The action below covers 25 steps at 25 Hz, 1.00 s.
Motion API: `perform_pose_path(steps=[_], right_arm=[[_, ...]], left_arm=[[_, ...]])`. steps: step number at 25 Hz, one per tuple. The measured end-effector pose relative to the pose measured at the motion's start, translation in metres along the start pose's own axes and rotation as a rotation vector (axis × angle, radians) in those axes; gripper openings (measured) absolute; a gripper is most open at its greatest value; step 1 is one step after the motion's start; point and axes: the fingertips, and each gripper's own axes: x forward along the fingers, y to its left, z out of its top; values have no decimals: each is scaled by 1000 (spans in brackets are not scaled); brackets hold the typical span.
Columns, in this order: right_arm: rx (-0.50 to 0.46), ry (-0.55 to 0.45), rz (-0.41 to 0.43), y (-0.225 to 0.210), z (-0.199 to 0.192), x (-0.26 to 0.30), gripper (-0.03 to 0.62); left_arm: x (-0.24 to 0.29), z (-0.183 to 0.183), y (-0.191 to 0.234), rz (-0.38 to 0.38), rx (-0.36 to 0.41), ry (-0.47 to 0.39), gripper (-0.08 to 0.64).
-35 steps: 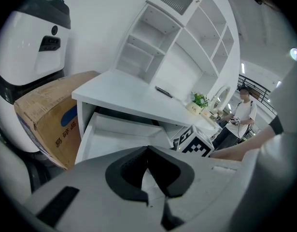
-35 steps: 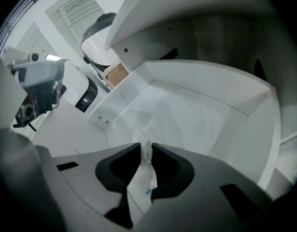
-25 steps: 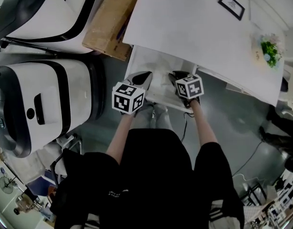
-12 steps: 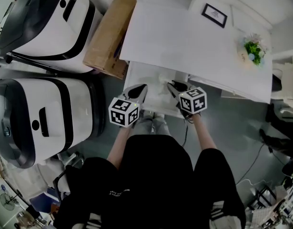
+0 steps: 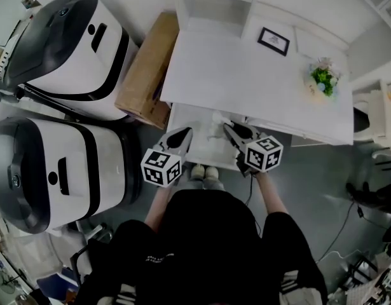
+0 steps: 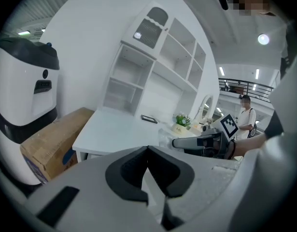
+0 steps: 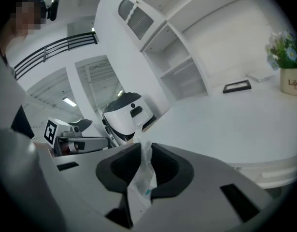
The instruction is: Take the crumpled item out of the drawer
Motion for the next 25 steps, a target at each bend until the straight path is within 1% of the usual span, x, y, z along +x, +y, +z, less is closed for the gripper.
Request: perform_pose_path(steps=[8, 14, 21, 25], right_arm=[[-18, -168, 9, 15, 47, -33, 55], [-16, -287, 0, 21, 79, -55, 55], [-61, -406, -21, 30, 111, -75, 55], [-110, -461, -45, 32, 126, -84, 55]], left_arm=[[-19, 33, -13, 16, 37, -101, -2], [-33, 59, -16, 47, 81, -176, -2], [-50, 89, -12, 95, 127, -256, -3], [-58, 104, -9, 128, 155, -302, -2]])
